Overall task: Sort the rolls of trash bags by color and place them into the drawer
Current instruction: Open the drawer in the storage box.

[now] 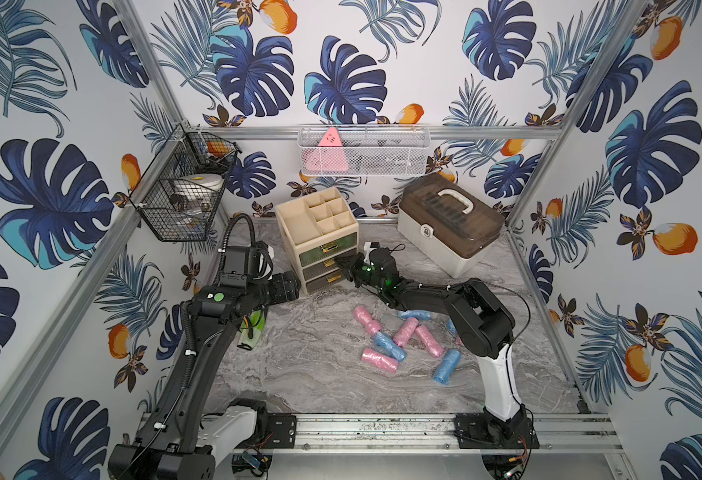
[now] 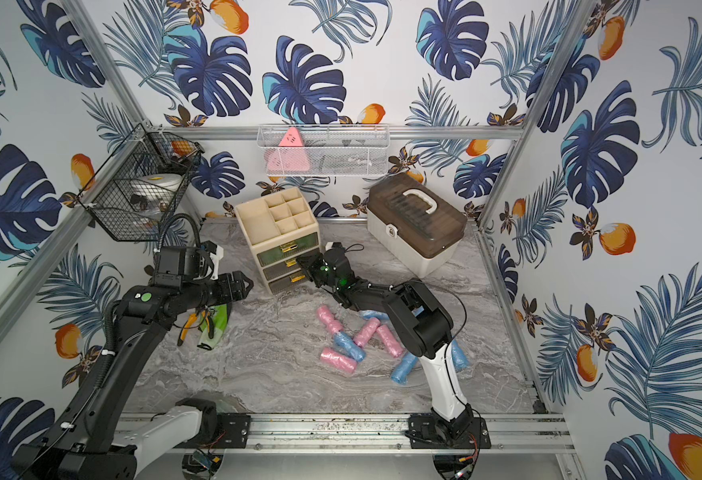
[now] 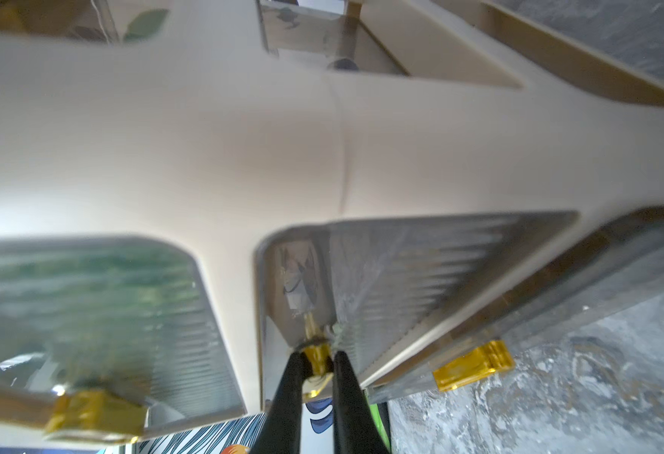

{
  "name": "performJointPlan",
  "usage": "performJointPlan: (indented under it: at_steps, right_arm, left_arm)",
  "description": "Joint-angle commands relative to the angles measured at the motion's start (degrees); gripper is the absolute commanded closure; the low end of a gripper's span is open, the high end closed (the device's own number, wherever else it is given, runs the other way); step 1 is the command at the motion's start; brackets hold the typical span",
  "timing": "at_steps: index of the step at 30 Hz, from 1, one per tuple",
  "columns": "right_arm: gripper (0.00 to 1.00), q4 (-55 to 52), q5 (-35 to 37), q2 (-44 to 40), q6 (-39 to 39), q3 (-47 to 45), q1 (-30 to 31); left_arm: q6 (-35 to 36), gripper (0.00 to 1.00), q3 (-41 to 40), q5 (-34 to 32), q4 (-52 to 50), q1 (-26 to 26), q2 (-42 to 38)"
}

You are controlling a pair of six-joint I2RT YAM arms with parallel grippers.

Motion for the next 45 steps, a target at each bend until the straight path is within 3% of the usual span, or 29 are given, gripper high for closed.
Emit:
performJointPlan:
  at_steps: [1,8,17,23,34,45]
  right_arm:
    - [0.88,-1.7,-1.9,0.5,0.6,1.0,-0.3]
    - [0.91,-2.9,-6.7,0.5,2.1,1.1,-1.1]
    - [0.94,-6.9,-11.1,-1.1,1.6,1.2,-2.4]
    - [0.95,-8.8,-13.4,-3.5,1.4,-0.3,-3.0]
    - [0.97,-7.5,-16.5,-8.1,2.3,-6.0,-3.5]
    - [0.97,-5.7,-18.3,-13.0,2.0,-14.6,-3.9]
  left_arm:
    - [-0.6,0.18,0.4,-0.3,0.6,0.1,0.4]
    - [0.8,0.16,6.4,-5.8,1.1,0.1,4.7]
    - [5.8,0.14,26.1,-15.2,0.1,0.1,19.2]
    - [6.8,0.17,35.0,-16.7,-0.3,0.1,28.5]
    - [7.3,0.18,40.1,-19.0,-0.1,0.1,36.6]
    - [7.6,0.19,39.1,-19.8,1.6,0.1,39.1]
